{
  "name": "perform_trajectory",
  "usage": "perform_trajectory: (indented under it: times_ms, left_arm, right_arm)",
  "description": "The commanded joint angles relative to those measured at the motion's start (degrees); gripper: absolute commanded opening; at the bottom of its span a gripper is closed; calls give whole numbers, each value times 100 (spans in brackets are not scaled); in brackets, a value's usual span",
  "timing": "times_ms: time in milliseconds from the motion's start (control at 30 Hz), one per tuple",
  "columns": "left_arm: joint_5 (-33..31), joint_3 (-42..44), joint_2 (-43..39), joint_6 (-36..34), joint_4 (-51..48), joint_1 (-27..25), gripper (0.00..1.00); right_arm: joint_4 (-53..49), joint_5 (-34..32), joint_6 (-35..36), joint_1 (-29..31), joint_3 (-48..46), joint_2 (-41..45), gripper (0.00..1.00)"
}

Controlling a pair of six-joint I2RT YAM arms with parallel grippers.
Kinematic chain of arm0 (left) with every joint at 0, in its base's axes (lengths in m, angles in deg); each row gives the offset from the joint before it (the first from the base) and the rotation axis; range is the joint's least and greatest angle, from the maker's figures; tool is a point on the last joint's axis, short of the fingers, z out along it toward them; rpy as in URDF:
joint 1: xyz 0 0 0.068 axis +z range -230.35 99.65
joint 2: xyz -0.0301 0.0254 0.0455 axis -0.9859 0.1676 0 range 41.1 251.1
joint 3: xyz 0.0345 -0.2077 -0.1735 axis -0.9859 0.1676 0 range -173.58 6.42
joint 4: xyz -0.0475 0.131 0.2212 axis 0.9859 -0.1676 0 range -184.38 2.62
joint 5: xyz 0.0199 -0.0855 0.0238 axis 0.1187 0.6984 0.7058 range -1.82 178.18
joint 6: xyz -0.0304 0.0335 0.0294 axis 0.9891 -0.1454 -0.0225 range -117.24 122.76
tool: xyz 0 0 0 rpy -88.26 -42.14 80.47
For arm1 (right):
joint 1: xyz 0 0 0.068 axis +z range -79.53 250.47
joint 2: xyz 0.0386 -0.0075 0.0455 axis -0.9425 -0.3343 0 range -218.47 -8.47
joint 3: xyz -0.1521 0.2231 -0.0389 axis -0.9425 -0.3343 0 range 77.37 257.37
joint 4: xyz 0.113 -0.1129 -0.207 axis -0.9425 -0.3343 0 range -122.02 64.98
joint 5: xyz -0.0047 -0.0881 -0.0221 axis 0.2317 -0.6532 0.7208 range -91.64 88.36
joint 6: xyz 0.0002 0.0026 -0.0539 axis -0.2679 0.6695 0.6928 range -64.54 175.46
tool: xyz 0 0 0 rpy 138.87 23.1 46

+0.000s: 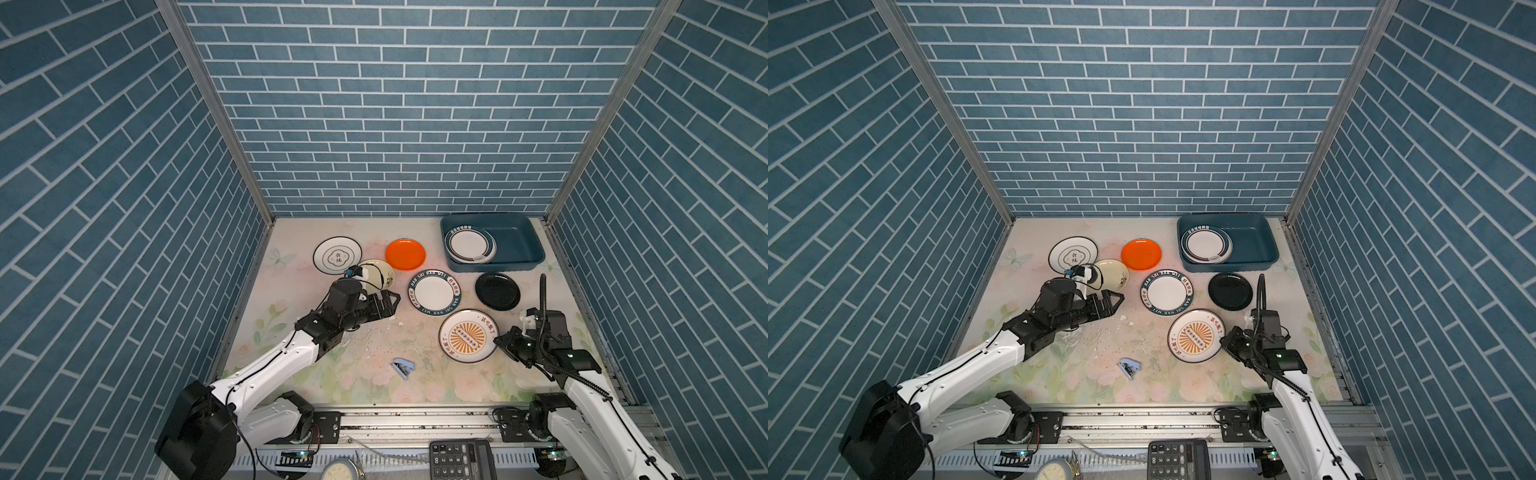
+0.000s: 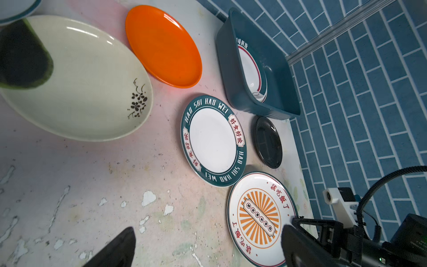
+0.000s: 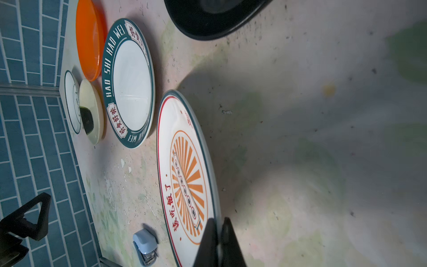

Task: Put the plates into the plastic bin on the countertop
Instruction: 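Lift the sunburst plate and lower it into the teal bin with the right gripper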

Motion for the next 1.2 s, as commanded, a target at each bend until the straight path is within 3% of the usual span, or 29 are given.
perform_trajectory:
  times_ms: [0, 333, 767, 1167]
  left_arm:
    - [-66, -223, 120, -255, 100, 87, 100]
    - [211, -594, 669, -842, 52, 127, 100]
    - [173, -470, 730, -1478, 346, 140, 100]
    - [494, -375, 1017, -1473, 813, 185, 100]
  right_arm:
    - [-114, -140, -45, 1, 345, -27, 0]
    - [-40, -280, -143, -8, 862, -409, 0]
    - [-98, -490, 207, -26, 2229, -1683, 0]
    - [179, -661, 35, -198, 3222, -2376, 0]
